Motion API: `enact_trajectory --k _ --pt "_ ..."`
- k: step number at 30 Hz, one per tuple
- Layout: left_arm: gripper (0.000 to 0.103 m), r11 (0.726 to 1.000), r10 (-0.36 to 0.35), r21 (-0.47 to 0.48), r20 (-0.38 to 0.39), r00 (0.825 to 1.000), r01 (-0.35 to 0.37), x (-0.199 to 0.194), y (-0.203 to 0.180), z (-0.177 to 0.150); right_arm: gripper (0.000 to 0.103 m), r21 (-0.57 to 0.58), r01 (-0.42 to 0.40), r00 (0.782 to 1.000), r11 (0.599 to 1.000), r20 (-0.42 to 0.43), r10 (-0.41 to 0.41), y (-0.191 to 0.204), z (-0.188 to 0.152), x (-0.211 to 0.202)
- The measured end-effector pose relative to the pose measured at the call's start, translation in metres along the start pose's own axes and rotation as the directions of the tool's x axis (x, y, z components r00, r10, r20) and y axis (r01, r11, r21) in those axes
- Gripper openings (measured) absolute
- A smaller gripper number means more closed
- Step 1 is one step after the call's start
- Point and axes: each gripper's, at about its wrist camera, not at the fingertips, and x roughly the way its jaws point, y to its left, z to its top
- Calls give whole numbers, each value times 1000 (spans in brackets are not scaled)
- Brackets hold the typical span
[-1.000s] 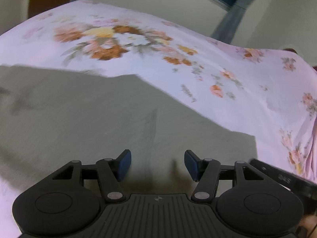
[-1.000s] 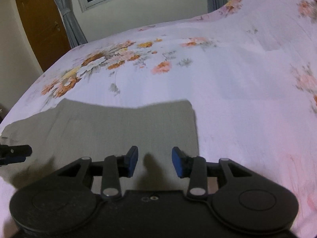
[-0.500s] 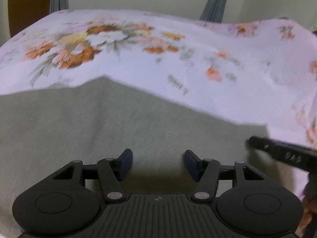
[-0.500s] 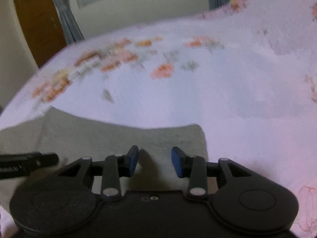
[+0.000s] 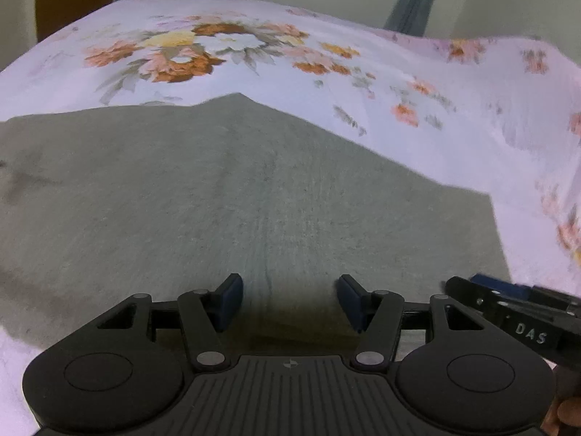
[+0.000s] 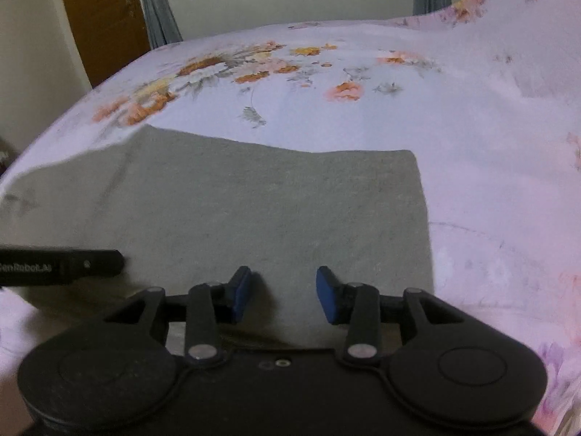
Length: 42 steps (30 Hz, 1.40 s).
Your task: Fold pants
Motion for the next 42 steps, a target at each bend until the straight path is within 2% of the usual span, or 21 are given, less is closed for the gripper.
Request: enact_trajectory --k 4,6,8,10,12,14,20,26,28,30,35,38,42 --pt "59 1000 16 0 13 1000 -16 -16 10 -10 41 32 -22 999 999 27 21 11 -2 -11" --pt "59 1000 14 -11 4 1000 -14 -16 17 -16 40 58 -34 999 998 -7 35 14 -7 -5" --pt "59 1000 11 -3 -14 1000 -11 -14 20 -18 40 46 -7 999 999 -39 8 18 -12 4" --pt "58 1000 15 0 -10 1000 -15 -20 19 -17 42 53 -5 999 999 -35 7 23 -10 1" --pt "59 1000 7 -16 16 1000 -7 -30 23 -15 40 69 -49 999 996 -12 49 27 -5 -8" --pt "59 1000 13 -25 27 1000 -13 -37 30 -13 42 38 -46 999 998 5 46 35 -1 -11" --pt "59 991 43 -124 28 999 -39 -50 77 -16 42 -5 -71 996 997 -46 71 62 -4 8" --pt "59 975 116 -199 68 991 -100 -75 129 -12 41 -21 -120 992 992 21 121 86 11 9" --pt "59 963 142 -242 64 988 -123 -80 151 -11 40 -36 -118 993 992 5 118 93 9 17" --pt "59 946 163 -293 51 985 -141 -84 173 -13 41 -66 -93 994 993 -57 89 99 3 33" --pt "59 883 190 -443 35 981 -155 -90 227 -27 42 -46 -121 992 992 -43 119 99 2 31" --pt "59 834 151 -541 37 988 -107 -83 255 -37 42 -38 -128 991 991 -45 126 99 2 31" --pt "59 789 61 -614 62 996 -10 -64 273 -46 42 -32 -129 991 991 -45 127 101 3 33"
